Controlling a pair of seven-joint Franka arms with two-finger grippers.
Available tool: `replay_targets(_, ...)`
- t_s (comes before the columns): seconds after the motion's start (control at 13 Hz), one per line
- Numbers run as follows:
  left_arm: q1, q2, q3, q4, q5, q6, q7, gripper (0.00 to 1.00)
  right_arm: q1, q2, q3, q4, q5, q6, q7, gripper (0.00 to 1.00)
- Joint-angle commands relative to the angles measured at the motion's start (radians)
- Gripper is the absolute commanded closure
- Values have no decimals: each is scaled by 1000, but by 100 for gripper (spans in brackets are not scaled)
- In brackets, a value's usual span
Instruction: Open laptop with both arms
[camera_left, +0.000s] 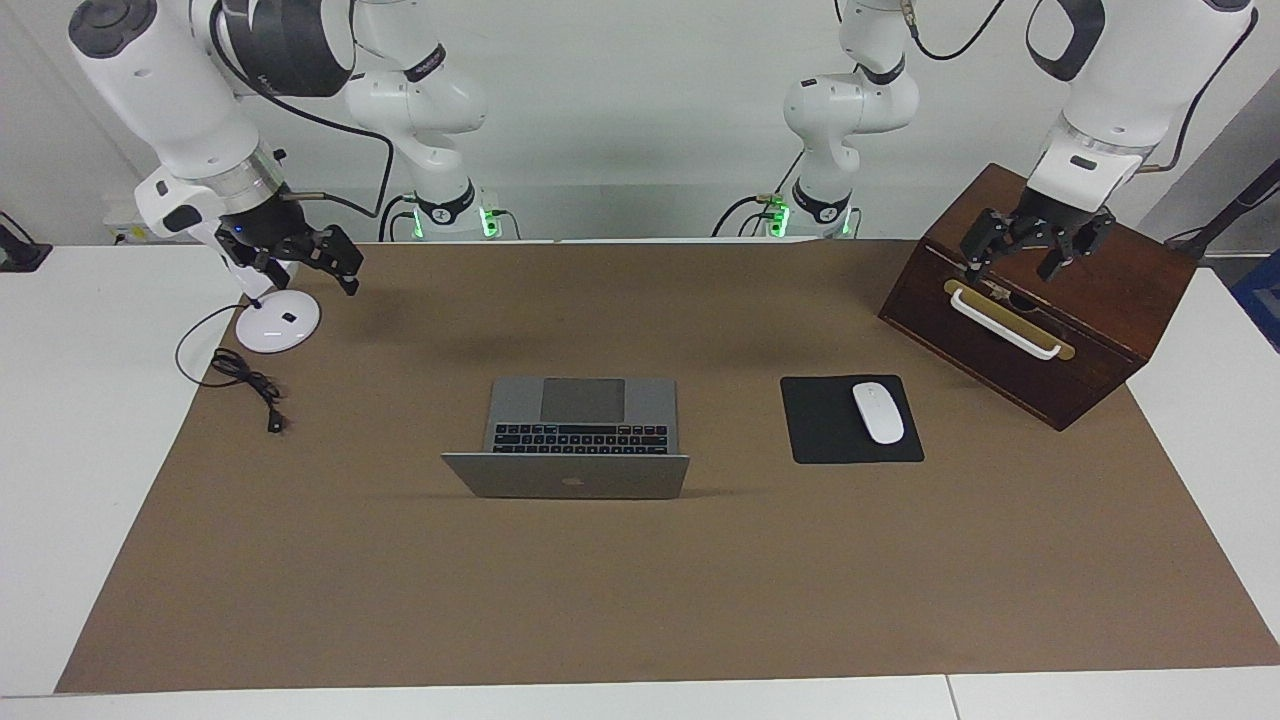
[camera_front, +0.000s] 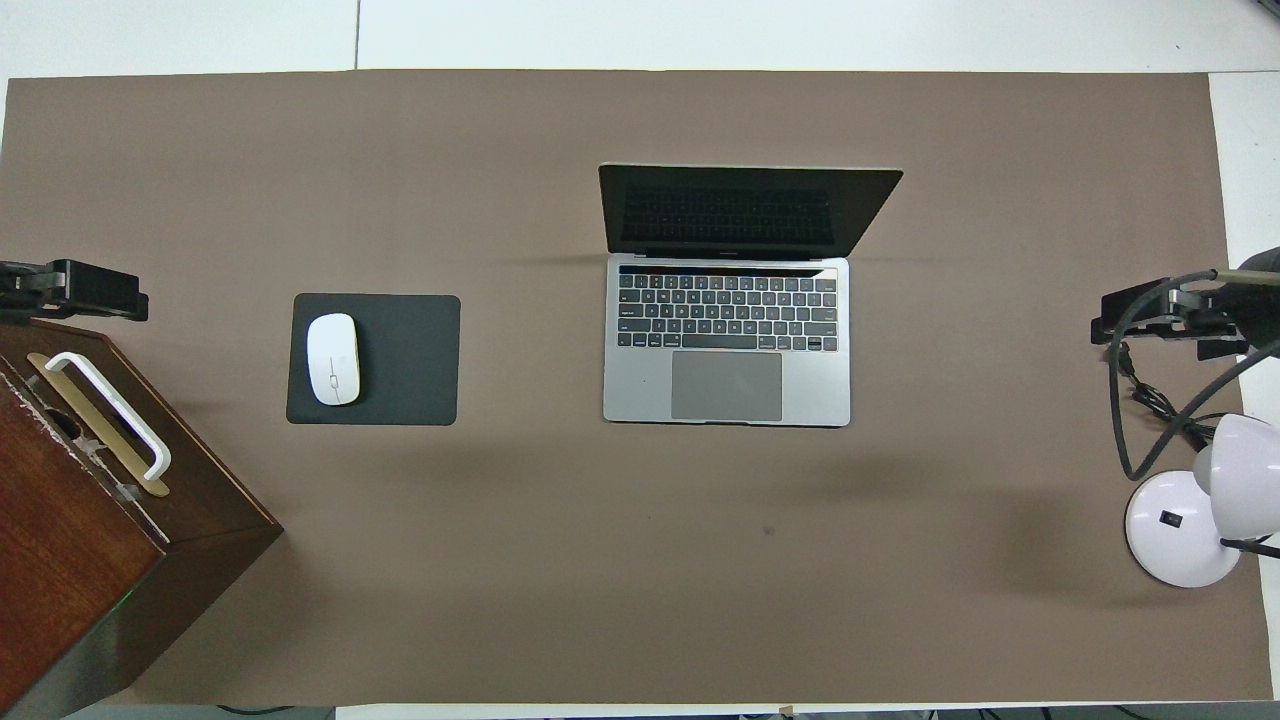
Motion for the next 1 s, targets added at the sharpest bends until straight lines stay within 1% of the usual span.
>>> replay_targets(0.0,-7,-16,5,-21,-7,12,14,0,22,-4,7,4,-12,18,12,0)
replay_targets(0.15,-10,-15,5,-19,-7,12,13,0,54,-4,1,5,-16,18,14,0)
replay_targets(0.92,-13,-16,4,-21,-7,12,16,0,70,2,-9,14,-23,18,12,0)
